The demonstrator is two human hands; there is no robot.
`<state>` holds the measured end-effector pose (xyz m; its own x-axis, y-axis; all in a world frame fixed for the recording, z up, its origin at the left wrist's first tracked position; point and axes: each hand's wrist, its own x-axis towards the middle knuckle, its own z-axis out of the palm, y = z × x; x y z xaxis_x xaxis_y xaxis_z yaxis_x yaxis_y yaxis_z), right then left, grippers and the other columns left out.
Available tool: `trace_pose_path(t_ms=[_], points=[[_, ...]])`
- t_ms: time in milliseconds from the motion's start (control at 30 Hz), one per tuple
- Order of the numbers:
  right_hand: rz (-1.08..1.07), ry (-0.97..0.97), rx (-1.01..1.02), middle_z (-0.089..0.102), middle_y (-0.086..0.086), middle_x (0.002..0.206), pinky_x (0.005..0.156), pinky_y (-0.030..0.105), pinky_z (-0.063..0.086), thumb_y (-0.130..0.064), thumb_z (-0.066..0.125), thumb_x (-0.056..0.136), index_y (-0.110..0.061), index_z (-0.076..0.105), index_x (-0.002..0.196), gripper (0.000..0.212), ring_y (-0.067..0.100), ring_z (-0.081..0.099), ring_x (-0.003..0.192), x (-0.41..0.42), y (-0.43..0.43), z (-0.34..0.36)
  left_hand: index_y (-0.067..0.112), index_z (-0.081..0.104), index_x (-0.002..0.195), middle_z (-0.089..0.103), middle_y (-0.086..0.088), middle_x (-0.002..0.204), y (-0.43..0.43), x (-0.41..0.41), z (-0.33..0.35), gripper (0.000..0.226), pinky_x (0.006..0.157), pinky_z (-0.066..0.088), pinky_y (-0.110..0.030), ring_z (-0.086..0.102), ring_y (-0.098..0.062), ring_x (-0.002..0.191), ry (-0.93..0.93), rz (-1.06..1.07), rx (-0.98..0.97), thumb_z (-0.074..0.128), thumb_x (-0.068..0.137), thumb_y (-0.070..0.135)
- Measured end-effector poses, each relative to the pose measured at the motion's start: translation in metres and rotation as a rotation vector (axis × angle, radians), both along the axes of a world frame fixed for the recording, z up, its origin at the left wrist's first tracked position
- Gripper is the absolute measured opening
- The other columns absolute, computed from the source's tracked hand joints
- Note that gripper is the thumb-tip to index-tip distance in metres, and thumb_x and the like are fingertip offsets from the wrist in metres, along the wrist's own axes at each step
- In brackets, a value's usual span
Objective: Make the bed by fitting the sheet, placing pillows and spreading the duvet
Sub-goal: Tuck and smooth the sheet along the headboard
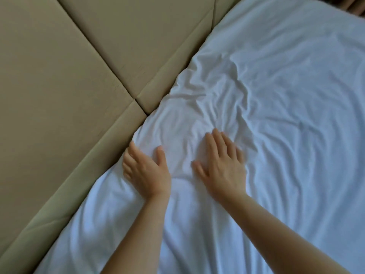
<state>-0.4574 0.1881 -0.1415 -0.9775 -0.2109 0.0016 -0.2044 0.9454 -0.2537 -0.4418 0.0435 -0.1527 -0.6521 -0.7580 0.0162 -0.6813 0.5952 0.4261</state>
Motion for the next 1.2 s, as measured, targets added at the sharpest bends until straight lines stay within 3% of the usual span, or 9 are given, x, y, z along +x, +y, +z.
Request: trace_pose_path(t_ms=[133, 233, 300, 433, 567, 800, 1033, 1133, 1200], points=[[0.033, 0.024, 0.134, 0.057, 0.008, 0.116, 0.078, 0.039, 0.040, -0.051, 0.053, 0.077, -0.009, 0.056, 0.118, 0.059, 0.029, 0.051, 0.104, 0.048, 0.007, 0.011, 0.000, 0.048, 0.121, 0.050, -0.022, 0.124, -0.018, -0.005, 0.012, 0.049, 0.091, 0.034, -0.045, 0.046, -0.040, 0.113, -0.094, 0.083, 0.120, 0.056, 0.089, 0.037], [0.046, 0.101, 0.192, 0.060, 0.005, 0.086, 0.061, 0.036, 0.041, -0.030, 0.069, 0.072, -0.013, 0.062, 0.086, 0.024, 0.029, 0.057, 0.081, 0.057, 0.001, 0.010, 0.000, 0.053, 0.109, 0.057, -0.023, 0.117, -0.040, -0.014, 0.018, 0.034, 0.082, 0.039, -0.043, 0.051, -0.041, 0.108, -0.225, -0.059, 0.084, 0.041, 0.098, 0.030], [0.114, 0.128, 0.236, 0.057, 0.005, 0.071, 0.055, 0.034, 0.038, -0.014, 0.063, 0.068, -0.015, 0.061, 0.071, 0.004, 0.028, 0.056, 0.069, 0.051, -0.008, 0.007, 0.001, 0.054, 0.105, 0.058, -0.023, 0.115, -0.053, -0.017, 0.023, 0.033, 0.079, 0.040, -0.043, 0.053, -0.042, 0.106, -0.299, -0.184, 0.060, 0.034, 0.100, 0.027], [0.251, 0.131, 0.197, 0.054, 0.002, 0.058, 0.052, 0.030, 0.036, -0.013, 0.056, 0.054, -0.016, 0.059, 0.059, 0.006, 0.025, 0.053, 0.054, 0.035, -0.019, 0.011, 0.001, 0.053, 0.092, 0.060, -0.026, 0.104, -0.070, -0.009, 0.030, 0.030, 0.074, 0.037, -0.042, 0.052, -0.044, 0.097, -0.252, -0.311, 0.046, 0.034, 0.100, 0.022], [0.330, 0.186, 0.055, 0.049, 0.003, 0.055, 0.058, 0.032, 0.024, -0.013, 0.046, 0.067, -0.016, 0.052, 0.057, 0.012, 0.025, 0.049, 0.049, 0.035, -0.010, 0.023, 0.006, 0.043, 0.076, 0.060, -0.031, 0.088, -0.079, 0.004, 0.039, 0.024, 0.068, 0.033, -0.043, 0.052, -0.046, 0.086, -0.138, -0.346, 0.037, 0.037, 0.097, 0.016], [0.653, 0.088, -0.102, 0.053, 0.000, 0.053, 0.052, 0.027, 0.038, -0.017, 0.044, 0.063, -0.019, 0.052, 0.058, 0.011, 0.021, 0.051, 0.046, 0.072, -0.037, 0.030, -0.005, 0.049, 0.087, 0.059, -0.035, 0.089, -0.086, 0.012, 0.038, 0.029, 0.062, 0.025, -0.041, 0.054, -0.051, 0.083, -0.135, -0.413, -0.091, 0.037, 0.099, 0.018], [0.230, -0.033, -0.147, 0.059, 0.009, 0.092, 0.062, 0.033, 0.049, -0.034, 0.054, 0.078, -0.009, 0.058, 0.092, 0.029, 0.029, 0.055, 0.077, 0.078, -0.040, 0.022, -0.001, 0.049, 0.101, 0.061, -0.028, 0.104, -0.079, 0.018, 0.025, 0.031, 0.064, 0.033, -0.044, 0.055, -0.049, 0.093, -0.234, -0.343, -0.117, 0.036, 0.100, 0.027], [0.151, -0.101, 0.044, 0.058, 0.009, 0.074, 0.055, 0.030, 0.046, -0.041, 0.080, 0.060, -0.008, 0.059, 0.078, 0.042, 0.028, 0.056, 0.067, 0.081, -0.041, 0.019, 0.001, 0.051, 0.100, 0.057, -0.023, 0.105, -0.075, 0.036, 0.021, 0.028, 0.069, 0.035, -0.044, 0.051, -0.041, 0.100, -0.135, -0.309, -0.027, 0.045, 0.096, 0.028], [0.164, -0.118, 0.136, 0.055, 0.005, 0.060, 0.051, 0.027, 0.041, -0.033, 0.087, 0.045, -0.012, 0.058, 0.065, 0.040, 0.024, 0.054, 0.057, 0.082, -0.047, 0.020, 0.001, 0.053, 0.103, 0.054, -0.023, 0.106, -0.075, 0.058, 0.020, 0.030, 0.080, 0.038, -0.046, 0.048, -0.039, 0.101, -0.132, -0.264, 0.011, 0.051, 0.093, 0.029]])
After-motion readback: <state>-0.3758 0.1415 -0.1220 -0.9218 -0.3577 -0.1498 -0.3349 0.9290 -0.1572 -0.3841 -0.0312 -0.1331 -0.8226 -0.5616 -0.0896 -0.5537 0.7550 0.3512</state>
